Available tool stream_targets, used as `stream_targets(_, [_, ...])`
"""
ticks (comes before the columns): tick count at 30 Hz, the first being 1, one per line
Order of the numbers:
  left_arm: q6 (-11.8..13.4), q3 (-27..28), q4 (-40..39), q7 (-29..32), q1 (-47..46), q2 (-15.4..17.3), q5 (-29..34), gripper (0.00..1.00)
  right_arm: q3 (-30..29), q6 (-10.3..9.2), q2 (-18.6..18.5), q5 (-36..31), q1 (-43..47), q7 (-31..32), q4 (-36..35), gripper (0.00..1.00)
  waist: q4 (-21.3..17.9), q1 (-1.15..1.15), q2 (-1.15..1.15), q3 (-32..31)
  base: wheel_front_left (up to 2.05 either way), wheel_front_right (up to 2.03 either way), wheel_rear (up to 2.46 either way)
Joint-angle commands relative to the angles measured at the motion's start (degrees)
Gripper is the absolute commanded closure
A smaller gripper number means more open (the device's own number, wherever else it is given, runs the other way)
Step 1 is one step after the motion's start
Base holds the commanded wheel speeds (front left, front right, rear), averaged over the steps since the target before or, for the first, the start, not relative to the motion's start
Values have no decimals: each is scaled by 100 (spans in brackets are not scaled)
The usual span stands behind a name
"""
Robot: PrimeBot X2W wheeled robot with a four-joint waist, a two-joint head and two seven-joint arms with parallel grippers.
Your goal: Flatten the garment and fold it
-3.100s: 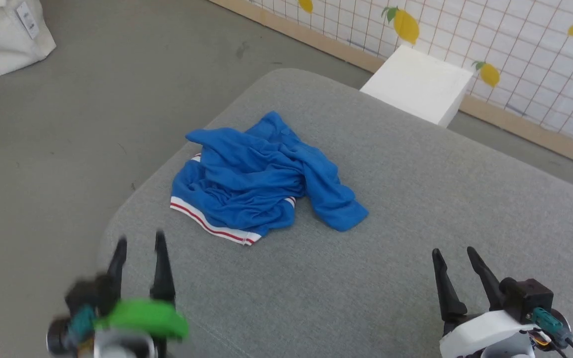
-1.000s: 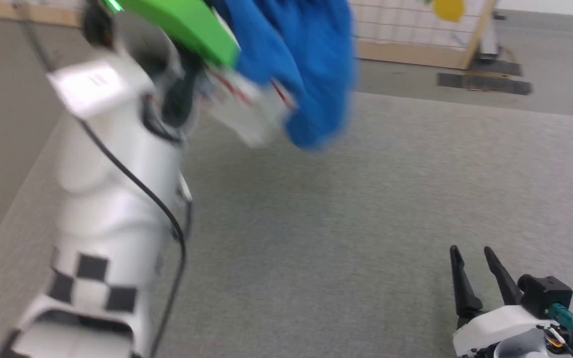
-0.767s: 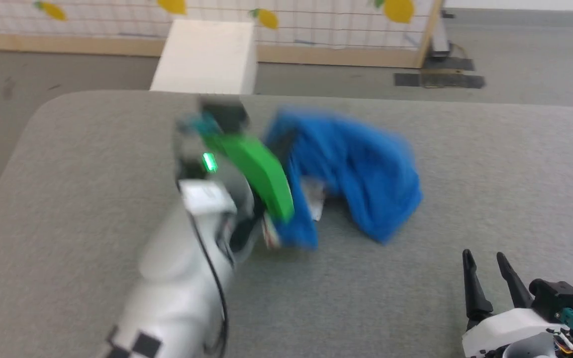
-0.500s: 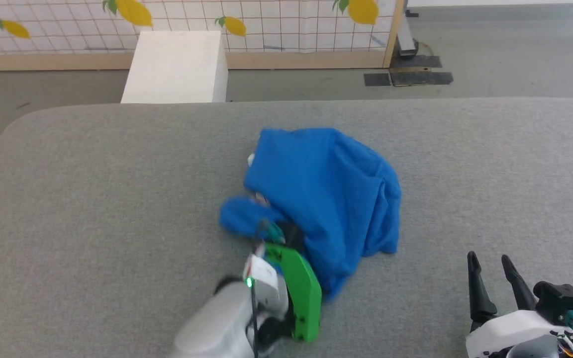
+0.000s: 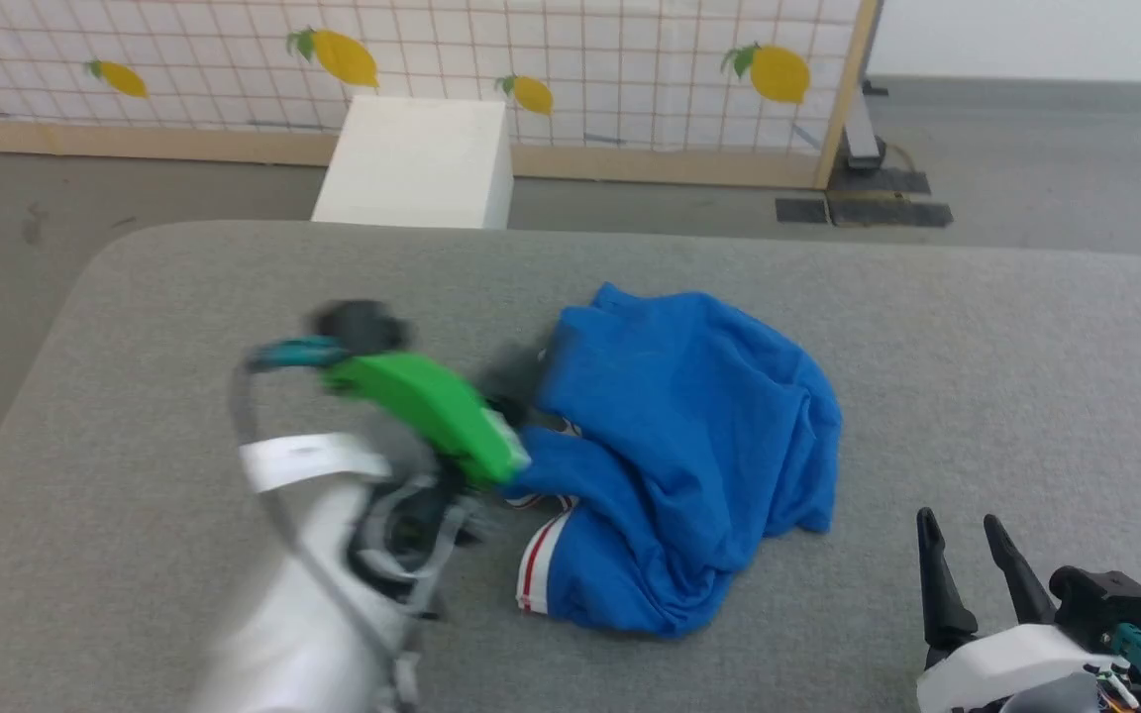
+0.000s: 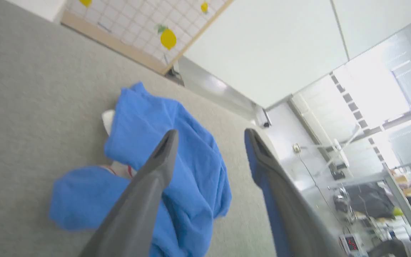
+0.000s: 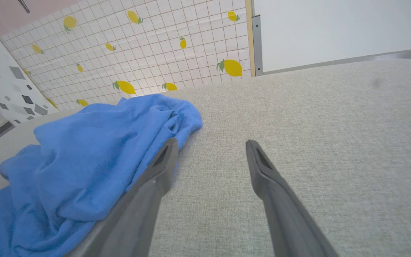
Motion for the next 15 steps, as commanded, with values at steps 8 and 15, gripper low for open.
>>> stream_targets(8, [480, 457, -665, -2804, 1558, 1201, 2330, 0, 36, -8, -3, 40, 154, 139, -35, 0, 323, 0, 0, -256, 0, 0, 0])
stream_targets(15, [494, 974, -1471, -2849, 2495, 792, 3416, 0, 151, -8, -3, -66, 185, 995, -277, 0, 400, 0, 0, -239, 0, 0, 0])
